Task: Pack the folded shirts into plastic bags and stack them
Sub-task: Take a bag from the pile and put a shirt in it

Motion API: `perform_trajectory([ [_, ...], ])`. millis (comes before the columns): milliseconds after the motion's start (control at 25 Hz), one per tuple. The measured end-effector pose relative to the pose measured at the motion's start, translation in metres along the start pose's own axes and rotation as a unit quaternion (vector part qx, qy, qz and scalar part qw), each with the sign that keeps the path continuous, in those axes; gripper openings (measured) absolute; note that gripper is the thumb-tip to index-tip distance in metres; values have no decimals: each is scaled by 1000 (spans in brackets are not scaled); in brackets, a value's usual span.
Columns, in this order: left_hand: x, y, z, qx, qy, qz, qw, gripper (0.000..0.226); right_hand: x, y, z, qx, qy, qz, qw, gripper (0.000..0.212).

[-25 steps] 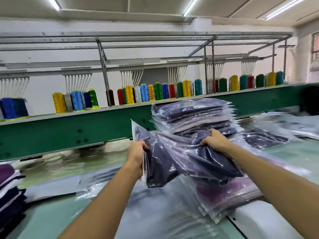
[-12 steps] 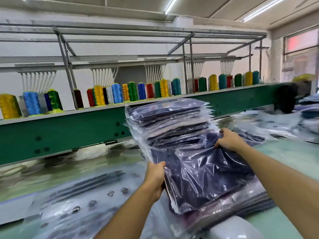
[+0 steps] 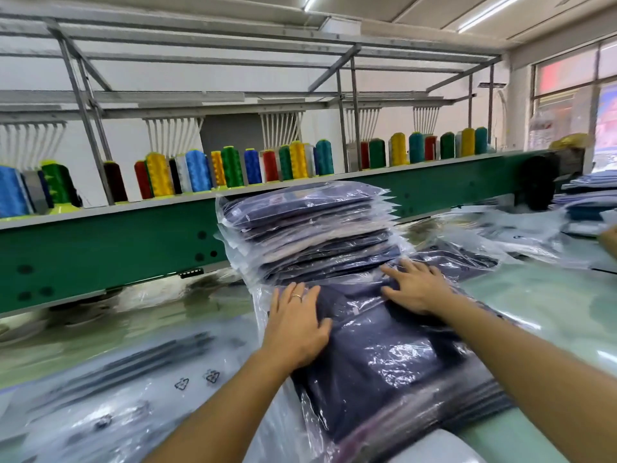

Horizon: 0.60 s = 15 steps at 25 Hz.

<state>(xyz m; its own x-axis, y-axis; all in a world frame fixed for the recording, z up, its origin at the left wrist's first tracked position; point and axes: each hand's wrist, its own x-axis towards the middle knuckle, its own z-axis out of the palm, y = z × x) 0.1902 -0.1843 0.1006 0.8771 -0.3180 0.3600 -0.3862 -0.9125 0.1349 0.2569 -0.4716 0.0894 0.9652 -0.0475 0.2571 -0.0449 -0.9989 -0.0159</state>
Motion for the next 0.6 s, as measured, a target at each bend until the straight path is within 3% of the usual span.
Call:
perform_trajectory([
  [160, 15, 7, 27, 0, -157, -57, 986, 101, -1, -4, 19, 71, -99, 15, 992, 87],
  [360, 17, 3, 46, -20, -179, -94, 979, 113, 5, -1, 18, 142, -123, -5, 982, 111],
  [600, 19, 6, 50, -25, -204, -96, 974, 118, 6, 1, 30, 144, -120, -15, 982, 105],
])
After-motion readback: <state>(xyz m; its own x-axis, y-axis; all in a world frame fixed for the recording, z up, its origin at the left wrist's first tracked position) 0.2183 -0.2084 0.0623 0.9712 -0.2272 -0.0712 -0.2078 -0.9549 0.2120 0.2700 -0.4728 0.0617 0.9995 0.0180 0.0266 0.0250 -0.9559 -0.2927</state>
